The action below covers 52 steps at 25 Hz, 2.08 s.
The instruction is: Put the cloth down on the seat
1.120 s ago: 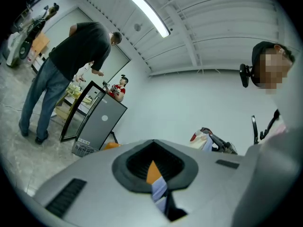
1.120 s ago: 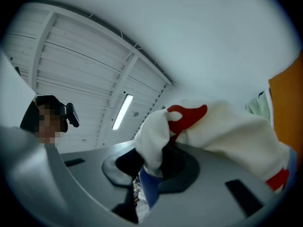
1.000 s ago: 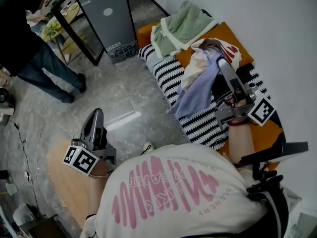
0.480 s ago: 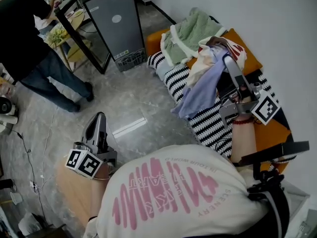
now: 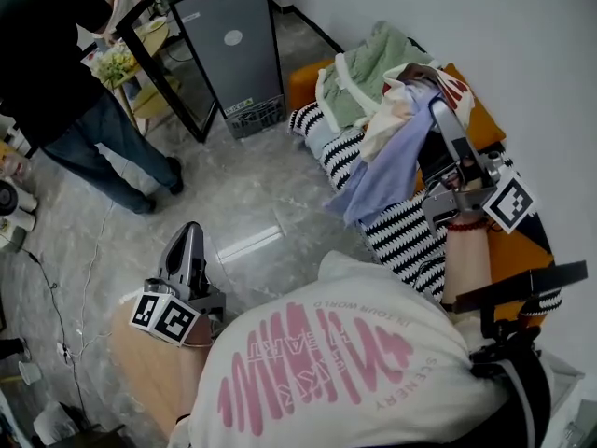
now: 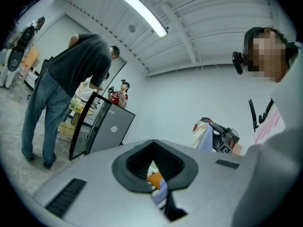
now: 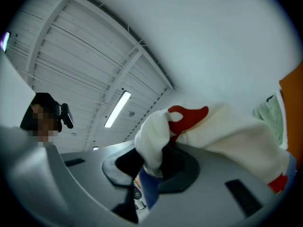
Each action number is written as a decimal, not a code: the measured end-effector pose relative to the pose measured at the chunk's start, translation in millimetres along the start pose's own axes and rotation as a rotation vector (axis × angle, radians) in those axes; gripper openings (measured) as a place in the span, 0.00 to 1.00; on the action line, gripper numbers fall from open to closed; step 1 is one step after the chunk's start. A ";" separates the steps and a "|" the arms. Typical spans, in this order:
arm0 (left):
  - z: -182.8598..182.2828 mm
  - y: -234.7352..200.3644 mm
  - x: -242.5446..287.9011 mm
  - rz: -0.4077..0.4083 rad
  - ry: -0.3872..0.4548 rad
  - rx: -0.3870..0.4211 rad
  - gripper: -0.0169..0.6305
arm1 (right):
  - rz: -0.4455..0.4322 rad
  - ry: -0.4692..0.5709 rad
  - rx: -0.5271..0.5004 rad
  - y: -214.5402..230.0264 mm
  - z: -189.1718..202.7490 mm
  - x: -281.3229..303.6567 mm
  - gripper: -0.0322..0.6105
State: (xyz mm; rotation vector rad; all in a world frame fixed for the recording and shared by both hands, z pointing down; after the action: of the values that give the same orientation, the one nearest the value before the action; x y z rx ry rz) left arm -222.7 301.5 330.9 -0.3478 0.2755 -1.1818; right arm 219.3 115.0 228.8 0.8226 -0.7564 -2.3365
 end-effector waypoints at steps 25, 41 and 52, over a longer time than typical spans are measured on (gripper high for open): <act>0.2 8.1 -33.9 -0.081 0.024 0.033 0.04 | -0.034 -0.004 -0.055 -0.9 -0.6 1.9 0.18; 1.9 8.0 -44.4 -0.162 0.073 0.052 0.04 | -0.029 0.002 -0.102 19.7 -10.8 16.0 0.18; -15.6 -6.7 63.6 -0.203 0.080 0.065 0.04 | -0.052 -0.042 -0.093 98.7 -52.2 99.3 0.18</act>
State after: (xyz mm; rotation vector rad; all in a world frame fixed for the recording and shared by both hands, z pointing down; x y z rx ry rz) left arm -211.7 237.9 317.5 -0.2764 0.2753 -1.4030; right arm 218.7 -34.3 221.7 0.7636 -0.6452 -2.4225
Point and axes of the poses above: the fingertips, and each gripper's own axes: x forward along the fingers, y to its right, z out of its underside, the point moved 9 cm from there along -x, backward along the fingers, and after that the axes turned 6 degrees about z, right-handed, at the moved point
